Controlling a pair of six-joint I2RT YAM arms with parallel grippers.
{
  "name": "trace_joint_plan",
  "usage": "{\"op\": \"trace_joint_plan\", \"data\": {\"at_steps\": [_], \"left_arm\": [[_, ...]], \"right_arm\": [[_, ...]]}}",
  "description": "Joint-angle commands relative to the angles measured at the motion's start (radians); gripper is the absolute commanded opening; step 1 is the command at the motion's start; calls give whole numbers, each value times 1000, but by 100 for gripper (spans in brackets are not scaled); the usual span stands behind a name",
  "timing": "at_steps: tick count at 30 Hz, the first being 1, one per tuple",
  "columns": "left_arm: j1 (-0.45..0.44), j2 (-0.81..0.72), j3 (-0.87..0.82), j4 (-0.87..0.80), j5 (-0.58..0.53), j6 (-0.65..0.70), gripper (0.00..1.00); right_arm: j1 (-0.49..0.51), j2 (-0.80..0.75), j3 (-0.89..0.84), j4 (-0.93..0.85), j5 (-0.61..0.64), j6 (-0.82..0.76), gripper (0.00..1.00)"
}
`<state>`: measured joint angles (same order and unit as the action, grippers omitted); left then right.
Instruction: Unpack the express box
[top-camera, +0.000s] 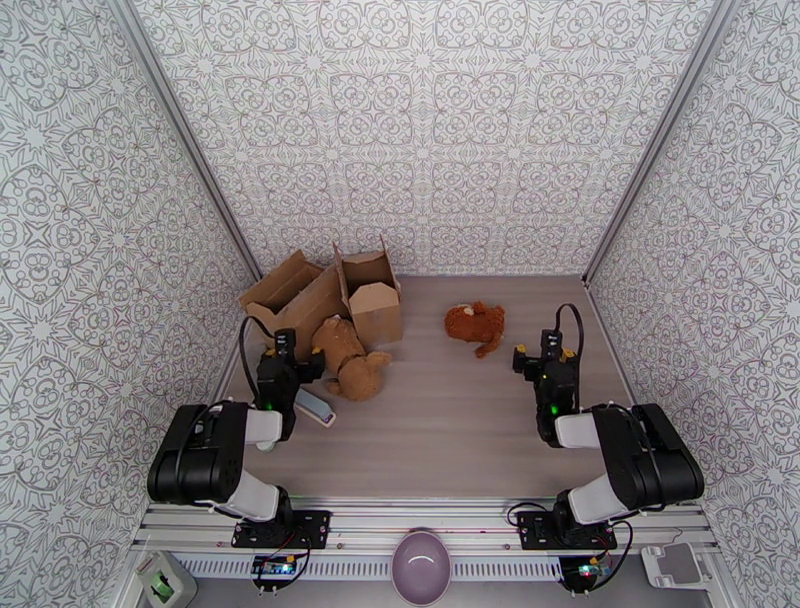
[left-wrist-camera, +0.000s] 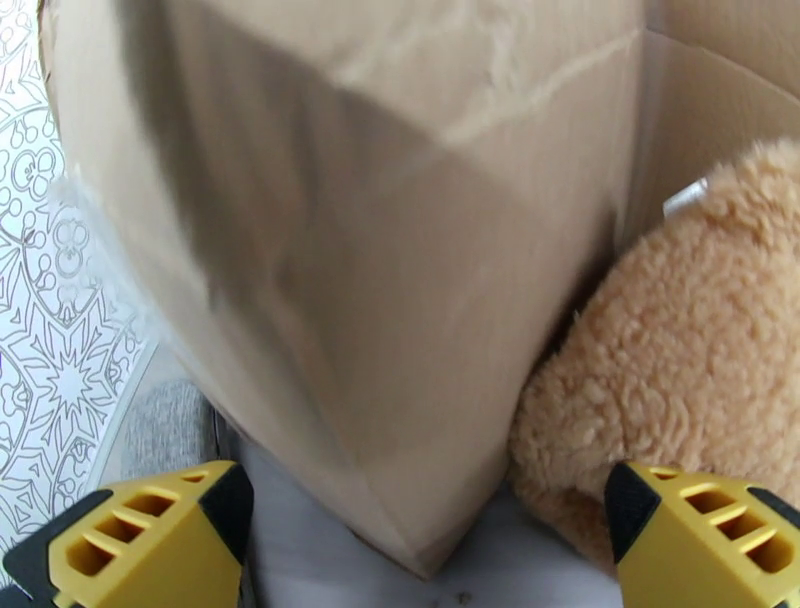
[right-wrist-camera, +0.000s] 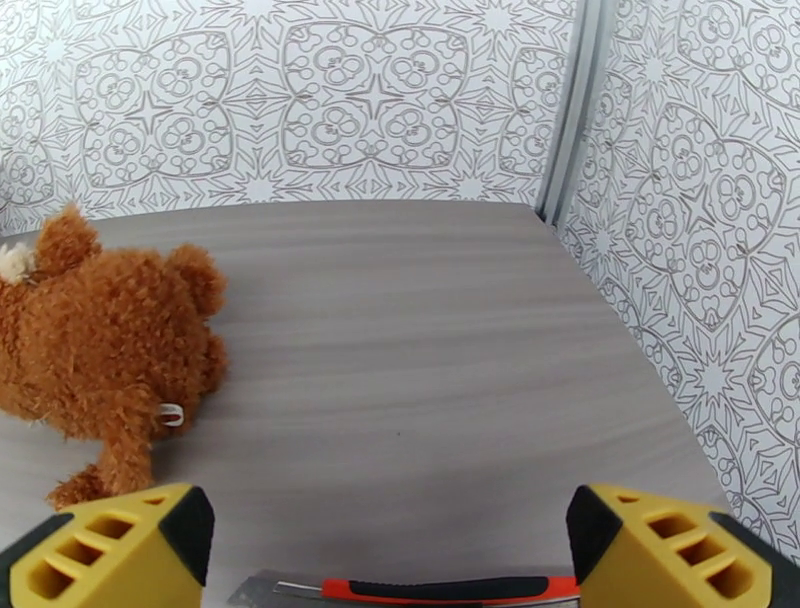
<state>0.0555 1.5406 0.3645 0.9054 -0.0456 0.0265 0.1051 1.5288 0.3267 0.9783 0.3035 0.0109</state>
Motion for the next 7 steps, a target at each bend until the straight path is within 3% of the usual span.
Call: {"op": "trace_joint_plan", "data": {"at_steps": [1,7], "left_arm": [[4,1,24,-27,0,-17,99],[4,1,24,-28,-2,-16,99]], "right_arm": [[-7,12,35,-22,-16,3,99],[-16,2,23,-12,-32,7,99]]}}
